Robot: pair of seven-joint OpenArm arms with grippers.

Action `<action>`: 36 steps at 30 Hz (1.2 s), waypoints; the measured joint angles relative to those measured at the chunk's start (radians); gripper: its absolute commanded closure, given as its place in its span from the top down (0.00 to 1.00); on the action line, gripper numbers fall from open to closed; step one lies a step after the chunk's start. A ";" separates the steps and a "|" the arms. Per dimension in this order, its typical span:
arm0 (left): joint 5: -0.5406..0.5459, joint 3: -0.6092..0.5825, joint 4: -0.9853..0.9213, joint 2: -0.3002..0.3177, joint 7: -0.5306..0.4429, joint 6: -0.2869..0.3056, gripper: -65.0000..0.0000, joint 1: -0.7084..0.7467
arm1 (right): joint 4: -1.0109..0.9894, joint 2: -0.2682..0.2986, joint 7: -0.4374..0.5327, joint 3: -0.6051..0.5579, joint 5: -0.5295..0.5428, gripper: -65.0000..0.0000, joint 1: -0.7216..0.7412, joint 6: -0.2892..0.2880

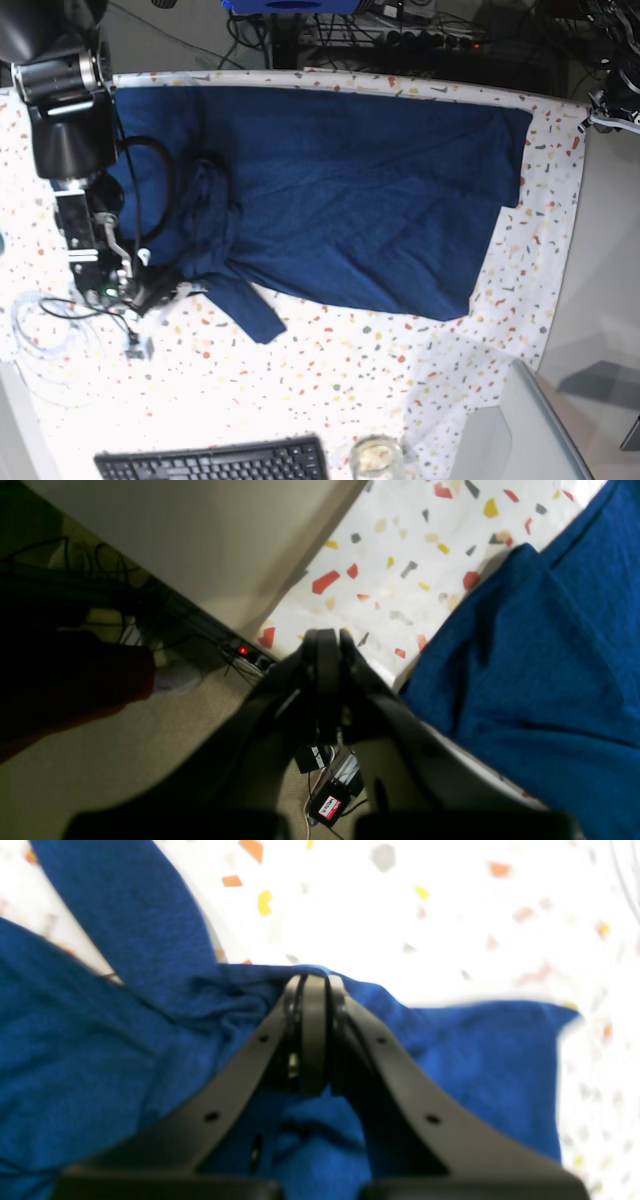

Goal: Layout the t-shirt on the table in an organized manner, then fold the t-shirt properly
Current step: 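Lift the sleeve with the right gripper and drag it across the shirt body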

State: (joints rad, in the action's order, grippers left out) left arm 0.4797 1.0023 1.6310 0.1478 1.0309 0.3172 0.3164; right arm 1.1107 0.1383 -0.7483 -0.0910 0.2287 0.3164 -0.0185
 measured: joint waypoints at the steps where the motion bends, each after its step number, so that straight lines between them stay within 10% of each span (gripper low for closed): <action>1: -0.001 0.000 0.000 0.000 0.000 0.000 0.00 0.000 | 0.050 0.000 -0.029 0.027 -0.002 0.00 -0.024 -0.001; 12: -0.001 -0.004 0.000 0.000 0.001 0.000 0.00 -0.010 | 0.181 0.001 -0.094 0.153 -0.003 0.02 -0.145 -0.001; 19: 0.000 -0.004 -0.002 -0.001 0.000 0.000 0.00 -0.009 | 0.358 -0.010 -0.154 0.150 0.005 0.51 -0.196 0.000; 25: -0.003 -0.004 -0.046 -0.003 0.000 0.000 0.00 -0.010 | 0.584 -0.082 -0.230 0.127 0.003 0.51 -0.309 0.002; 36: -0.002 -0.003 -0.048 -0.001 0.000 0.000 0.00 -0.011 | 0.348 -0.089 -0.152 0.002 -0.001 0.51 -0.282 0.003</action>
State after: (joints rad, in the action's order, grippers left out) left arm 0.4782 0.9989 1.5833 0.1471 1.0313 0.3172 0.3054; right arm 1.4582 0.0494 -0.9001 -0.0895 0.2279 0.0345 -0.0154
